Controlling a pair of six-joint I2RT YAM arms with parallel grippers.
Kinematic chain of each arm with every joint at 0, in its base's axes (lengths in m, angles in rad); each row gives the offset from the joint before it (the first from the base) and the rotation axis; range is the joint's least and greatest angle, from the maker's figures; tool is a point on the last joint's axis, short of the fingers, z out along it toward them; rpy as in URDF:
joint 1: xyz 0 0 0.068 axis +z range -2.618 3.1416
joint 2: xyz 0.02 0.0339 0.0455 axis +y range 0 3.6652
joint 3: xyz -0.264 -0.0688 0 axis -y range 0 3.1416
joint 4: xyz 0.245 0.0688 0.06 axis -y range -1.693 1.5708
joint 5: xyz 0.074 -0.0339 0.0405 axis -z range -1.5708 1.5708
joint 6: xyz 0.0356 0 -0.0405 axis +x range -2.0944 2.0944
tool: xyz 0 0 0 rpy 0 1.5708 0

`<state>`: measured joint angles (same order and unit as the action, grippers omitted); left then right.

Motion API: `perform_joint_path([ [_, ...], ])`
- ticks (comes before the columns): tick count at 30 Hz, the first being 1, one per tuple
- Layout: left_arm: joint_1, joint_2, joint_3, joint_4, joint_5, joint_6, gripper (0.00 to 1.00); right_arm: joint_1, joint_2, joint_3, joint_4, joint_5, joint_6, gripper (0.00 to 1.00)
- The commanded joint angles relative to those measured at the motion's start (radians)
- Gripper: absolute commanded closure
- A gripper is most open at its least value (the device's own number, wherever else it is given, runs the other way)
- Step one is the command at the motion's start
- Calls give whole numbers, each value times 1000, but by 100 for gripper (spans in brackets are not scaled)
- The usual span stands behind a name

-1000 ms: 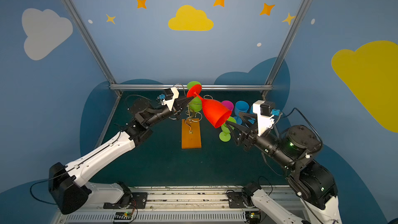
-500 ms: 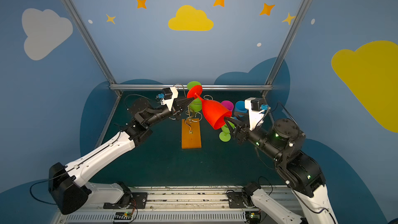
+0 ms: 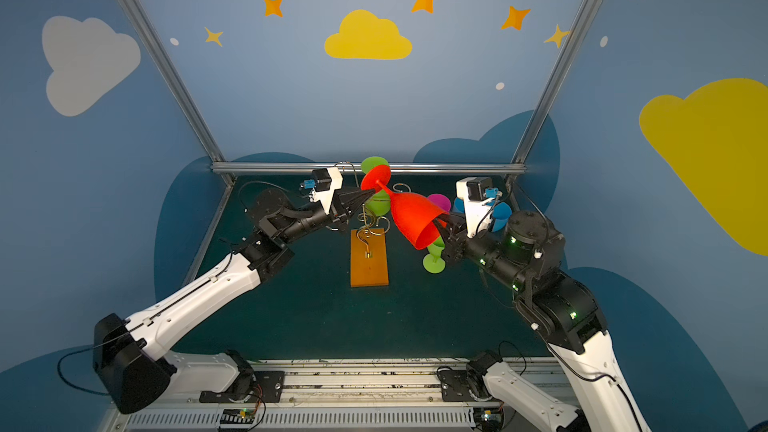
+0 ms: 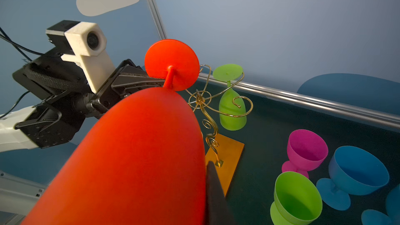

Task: Take the wine glass off the wine glass rack
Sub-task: 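Carry the red glass toward the table with the right gripper while the left arm withdraws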

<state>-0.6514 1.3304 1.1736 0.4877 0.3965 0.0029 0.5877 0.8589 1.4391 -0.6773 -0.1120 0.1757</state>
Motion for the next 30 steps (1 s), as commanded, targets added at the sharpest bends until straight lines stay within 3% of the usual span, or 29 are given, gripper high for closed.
perform_joint_path([
  [1,12,0,23,26,-4,-25,94,-2,-9,35,27,13,-9,100],
  [2,15,-2,23,23,-16,-28,85,-2,-12,38,25,24,-10,100],
  [5,21,-10,18,15,-60,-39,43,-2,-19,52,11,52,-21,100],
  [9,40,-32,12,-16,-155,-63,19,-4,-40,79,-24,90,-37,100],
  [11,58,-48,0,-13,-207,-77,12,-4,-52,95,-54,105,-46,100],
  [17,154,-112,0,-96,-286,-147,5,-3,-97,142,-228,167,-70,100],
  [30,423,-276,-78,-228,-339,-381,5,-2,-99,136,-756,358,3,100],
])
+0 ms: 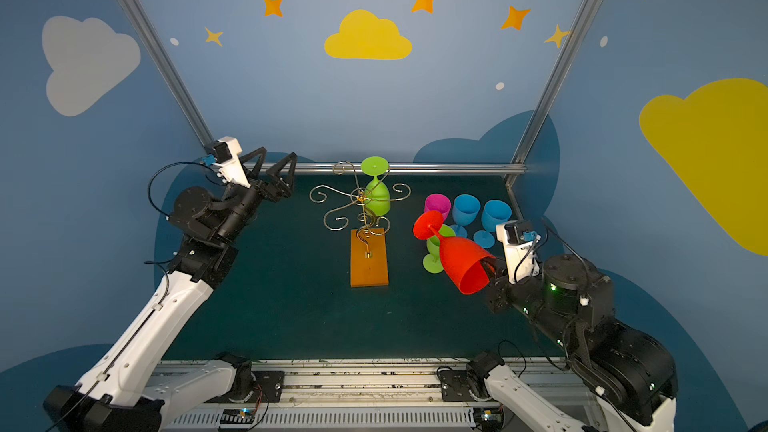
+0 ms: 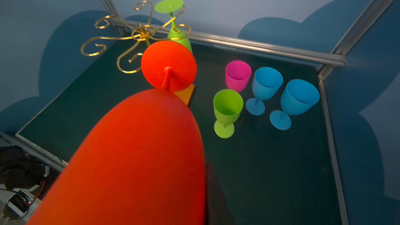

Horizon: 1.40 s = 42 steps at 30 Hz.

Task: Take the wine glass off the wine glass rack
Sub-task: 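Carry the red glass toward the table with the right gripper while the left arm withdraws, then lower the red glass upright near the lime-green glass and open the right gripper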

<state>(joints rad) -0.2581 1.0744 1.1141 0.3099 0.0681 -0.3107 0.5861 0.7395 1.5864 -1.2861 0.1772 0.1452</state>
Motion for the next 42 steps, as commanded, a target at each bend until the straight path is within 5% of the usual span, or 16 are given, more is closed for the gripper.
perform_joint_path([
  [1,43,-28,-27,-53,-9,-78,5,-1,26,-19,-162,80,37,100],
  [11,168,-85,-74,-88,25,-169,5,-3,149,-130,-222,148,57,100],
  [19,233,-103,-94,-97,58,-198,5,-4,233,-212,-144,57,50,100],
  [42,255,-91,-98,-109,41,-170,5,-1,537,-331,19,-35,148,100],
])
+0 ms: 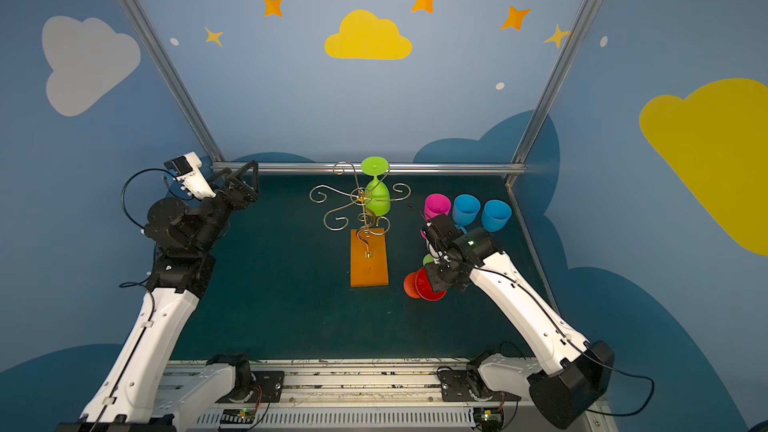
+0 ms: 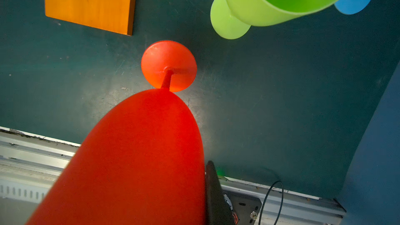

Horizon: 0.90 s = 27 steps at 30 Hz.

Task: Take the wine glass off the wine glass rack
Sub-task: 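Lower the red glass upright near the lime-green glass and open the right gripper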

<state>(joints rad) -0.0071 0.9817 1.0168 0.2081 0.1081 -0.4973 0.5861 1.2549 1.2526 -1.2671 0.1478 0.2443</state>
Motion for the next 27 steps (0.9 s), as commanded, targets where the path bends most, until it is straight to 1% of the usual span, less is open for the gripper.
perform_joint_path([
  [1,3,3,-1,-7,1,16,5,-1,38,10,-8,-3,61,100],
  [5,4,7,-3,-4,2,16,5,1,111,39,-46,16,96,100],
  [9,4,7,-8,-1,2,18,5,3,179,71,-74,10,105,100],
  [21,4,13,-6,-3,0,22,5,3,210,76,-6,-15,104,100],
  [24,4,13,-6,-3,0,25,5,3,216,79,1,-15,102,97],
  [27,4,14,-6,-3,-2,27,4,3,207,87,5,-25,98,91],
])
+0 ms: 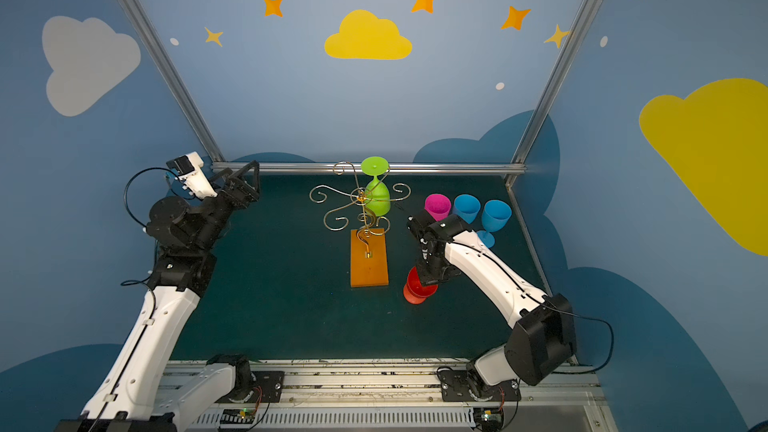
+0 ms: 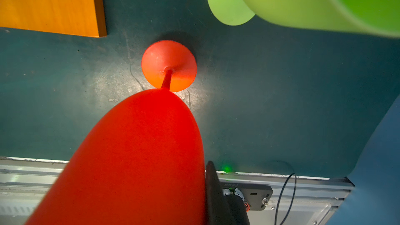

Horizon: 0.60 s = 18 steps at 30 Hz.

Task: Take the wine glass off the wine glass rack
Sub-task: 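Lower the red glass upright near the lime-green glass and open the right gripper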

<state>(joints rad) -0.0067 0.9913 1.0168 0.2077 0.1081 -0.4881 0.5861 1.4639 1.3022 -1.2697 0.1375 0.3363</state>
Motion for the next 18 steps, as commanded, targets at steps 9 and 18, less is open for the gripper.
perform_joint_path([
  [9,5,5,-7,-7,-5,21,4,-3,-48,81,16,-45,-2,71],
  [18,5,35,45,-73,32,-2,6,-10,-188,96,71,-97,-47,54],
])
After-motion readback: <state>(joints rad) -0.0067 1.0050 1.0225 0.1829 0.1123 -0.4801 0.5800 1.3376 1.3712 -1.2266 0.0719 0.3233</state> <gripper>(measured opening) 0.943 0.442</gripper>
